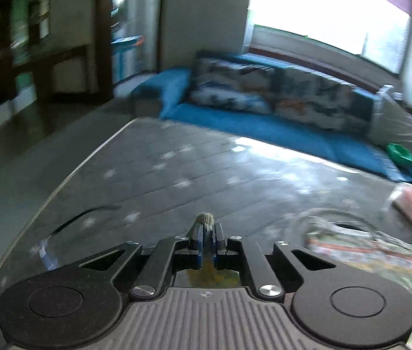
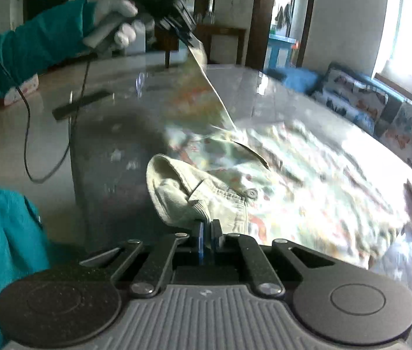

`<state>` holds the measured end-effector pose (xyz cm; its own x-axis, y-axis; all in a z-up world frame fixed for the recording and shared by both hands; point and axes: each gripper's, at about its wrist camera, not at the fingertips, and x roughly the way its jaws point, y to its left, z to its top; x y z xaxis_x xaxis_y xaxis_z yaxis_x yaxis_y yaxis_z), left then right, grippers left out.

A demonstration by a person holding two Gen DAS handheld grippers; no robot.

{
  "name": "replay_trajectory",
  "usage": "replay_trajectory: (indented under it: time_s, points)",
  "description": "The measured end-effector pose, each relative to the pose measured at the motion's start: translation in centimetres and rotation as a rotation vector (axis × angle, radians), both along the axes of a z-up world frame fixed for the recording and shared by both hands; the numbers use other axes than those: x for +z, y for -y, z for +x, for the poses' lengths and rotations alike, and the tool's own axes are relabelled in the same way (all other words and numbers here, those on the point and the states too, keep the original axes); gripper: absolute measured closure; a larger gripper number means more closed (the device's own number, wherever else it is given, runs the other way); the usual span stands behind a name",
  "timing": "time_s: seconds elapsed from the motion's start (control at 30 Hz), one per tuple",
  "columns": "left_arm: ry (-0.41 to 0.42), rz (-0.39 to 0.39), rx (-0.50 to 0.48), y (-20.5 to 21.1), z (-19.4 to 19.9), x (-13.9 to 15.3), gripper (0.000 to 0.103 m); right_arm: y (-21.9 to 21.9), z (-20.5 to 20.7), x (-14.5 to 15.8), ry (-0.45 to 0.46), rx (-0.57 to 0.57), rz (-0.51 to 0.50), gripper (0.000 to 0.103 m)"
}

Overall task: Fold clothes
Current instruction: 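Lay the shirt flat, spreading it with the left gripper toward the collar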

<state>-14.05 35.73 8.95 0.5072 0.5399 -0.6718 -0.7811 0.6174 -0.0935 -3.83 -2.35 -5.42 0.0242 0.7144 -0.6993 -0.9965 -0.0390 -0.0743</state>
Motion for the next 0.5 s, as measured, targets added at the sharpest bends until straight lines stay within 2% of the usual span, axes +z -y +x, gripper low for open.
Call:
replay_trajectory:
  time_s: [0.17, 0.23, 0.3, 0.37, 0.4, 0.43, 0.5]
  points:
    - [-0.076, -0.081, 0.122, -2.8, -1.1, -3.5, 0.094, 0.2, -1.4, -1.4, 0.049, 0.037, -0.081, 0.099]
    - [-0.095, -0.093, 0.153, -3.5, -1.2, -4.7, 0.090, 0.4, -1.5, -1.5, 0.039, 0.049, -0.093, 0.096]
    - [-0.101, -0.100, 0.176, -3.9, -1.6, -5.3, 0.077, 0.5, -1.3, -1.1, 0.030, 0.036, -0.082, 0.093]
    - [-0.081, -0.091, 0.177, -3.7, -2.2, -5.2, 0.068, 0.5, -0.7, -0.5, 0.007, 0.011, -0.055, 0.092]
    - [-0.067, -0.083, 0.175, -3.5, -2.6, -5.0, 0.059, 0.3, -0.5, -0.3, -0.007, -0.002, -0.038, 0.086]
    - [-0.039, -0.079, 0.167, -3.3, -2.9, -4.7, 0.053, -0.1, -0.4, -0.2, -0.017, -0.015, -0.022, 0.077]
    - [0.046, -0.067, 0.158, -3.2, -3.9, -3.7, 0.049, -0.5, -0.4, 0.0, -0.021, -0.029, 0.004, 0.071]
